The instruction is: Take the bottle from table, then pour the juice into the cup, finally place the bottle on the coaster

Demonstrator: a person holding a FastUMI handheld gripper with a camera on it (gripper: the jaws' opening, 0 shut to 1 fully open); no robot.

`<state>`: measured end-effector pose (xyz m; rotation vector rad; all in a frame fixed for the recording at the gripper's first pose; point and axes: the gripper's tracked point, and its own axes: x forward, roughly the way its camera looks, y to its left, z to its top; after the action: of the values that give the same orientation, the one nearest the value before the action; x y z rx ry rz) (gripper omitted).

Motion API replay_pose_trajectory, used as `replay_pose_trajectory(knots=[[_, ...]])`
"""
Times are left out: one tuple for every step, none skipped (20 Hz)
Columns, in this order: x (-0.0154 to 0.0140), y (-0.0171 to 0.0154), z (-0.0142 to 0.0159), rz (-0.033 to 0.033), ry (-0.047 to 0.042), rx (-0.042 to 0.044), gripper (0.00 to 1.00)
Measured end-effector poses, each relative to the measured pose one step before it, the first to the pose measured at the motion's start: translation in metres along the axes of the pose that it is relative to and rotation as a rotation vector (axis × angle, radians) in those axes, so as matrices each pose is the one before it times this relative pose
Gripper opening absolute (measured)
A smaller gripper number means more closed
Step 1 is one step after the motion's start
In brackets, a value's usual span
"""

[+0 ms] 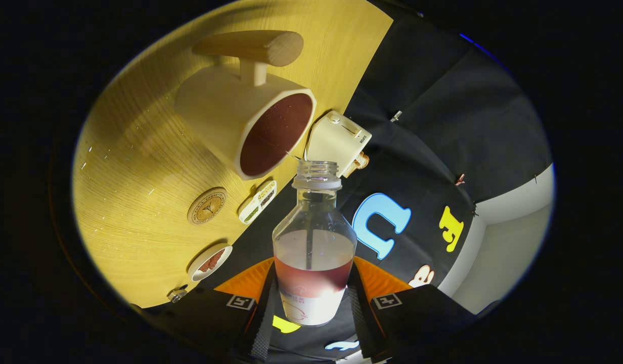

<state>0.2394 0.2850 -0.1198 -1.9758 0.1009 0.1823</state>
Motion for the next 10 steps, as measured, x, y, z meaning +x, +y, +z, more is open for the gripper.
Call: replay_pose_trajectory(knots=[[-0.00033, 0.00038, -0.00029, 0.00143, -0.00076, 0.00466, 0.69], [0.00113, 0.00076, -0.00001, 0.00483, 0.00042, 0.01055, 0.69], [0.00018, 0.00038, -0.00064, 0.00419, 0.00148, 0.01291, 0.69], [0.00002, 0.0009, -0.00043, 0.00219, 0.00161, 0.01685, 0.69], [-0.00064, 0.00204, -0.00062, 0.00589, 0.00195, 0.02108, 0.69], [-0.00073, 0.00247, -0.00091, 0.00899, 0.00219, 0.02348, 0.69], [-0.00092, 0.0017, -0.00023, 0.00797, 0.00141, 0.02321, 0.69], [-0.00157, 0.00154, -0.0009, 0.00727, 0.00211, 0.02651, 0.69], [-0.00141, 0.00252, -0.00043, 0.00877, 0.00009, 0.03209, 0.69], [-0.00004, 0.00312, 0.00005, 0.01269, 0.00267, 0.037, 0.69]])
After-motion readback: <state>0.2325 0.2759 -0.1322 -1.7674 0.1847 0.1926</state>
